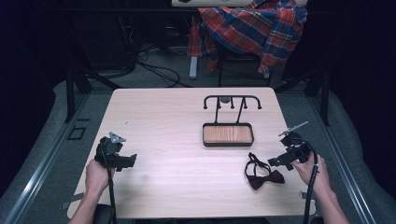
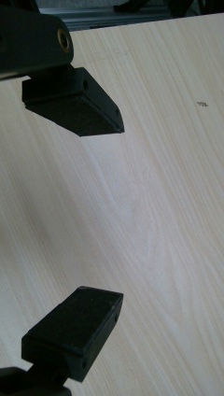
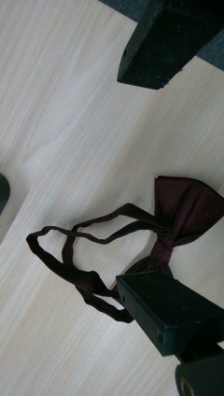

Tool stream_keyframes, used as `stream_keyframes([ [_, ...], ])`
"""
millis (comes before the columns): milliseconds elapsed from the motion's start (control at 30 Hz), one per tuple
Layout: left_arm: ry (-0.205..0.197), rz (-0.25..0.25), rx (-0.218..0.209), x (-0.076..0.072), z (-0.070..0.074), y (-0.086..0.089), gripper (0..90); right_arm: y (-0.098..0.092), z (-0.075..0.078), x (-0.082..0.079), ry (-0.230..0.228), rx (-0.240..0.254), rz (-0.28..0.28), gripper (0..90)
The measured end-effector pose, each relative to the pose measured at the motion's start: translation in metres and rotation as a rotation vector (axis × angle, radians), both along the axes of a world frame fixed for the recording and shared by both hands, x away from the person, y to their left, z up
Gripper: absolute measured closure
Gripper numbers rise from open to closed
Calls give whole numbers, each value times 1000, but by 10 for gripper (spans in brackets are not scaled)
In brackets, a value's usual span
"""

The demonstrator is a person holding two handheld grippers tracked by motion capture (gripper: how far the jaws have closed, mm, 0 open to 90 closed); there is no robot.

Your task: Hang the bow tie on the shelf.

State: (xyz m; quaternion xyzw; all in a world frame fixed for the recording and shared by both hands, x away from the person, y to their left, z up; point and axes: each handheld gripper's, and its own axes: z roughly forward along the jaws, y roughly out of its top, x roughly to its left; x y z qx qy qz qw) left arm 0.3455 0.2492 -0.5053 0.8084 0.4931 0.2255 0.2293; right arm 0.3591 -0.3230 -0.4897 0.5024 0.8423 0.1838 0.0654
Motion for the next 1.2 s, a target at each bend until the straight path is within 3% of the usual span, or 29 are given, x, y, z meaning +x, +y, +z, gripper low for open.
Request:
stream_keyframes([
  [233,8,0,1,0,0,0,160,8,0,1,6,-3,39,39],
  [600,12,-11,5,1,-1,-1,160,23,-13,8,6,24,100,37],
  [667,13,-11,5,2,-1,-2,160,22,-13,9,13,2,107,37],
  [800,16,-19,9,2,-1,-3,160,21,-19,12,4,13,87,40],
  [933,14,-19,9,2,0,-3,160,22,-23,15,-8,-16,91,157],
  [1033,15,-20,11,2,0,-3,160,21,-23,17,-8,-19,96,182],
  [1067,18,-19,9,3,-1,-2,160,22,-25,17,0,4,90,274],
  [1100,21,-18,9,3,-1,-3,160,23,-27,17,0,18,89,295],
  [1200,22,-19,8,3,-1,-4,160,28,-29,18,11,-5,120,392],
])
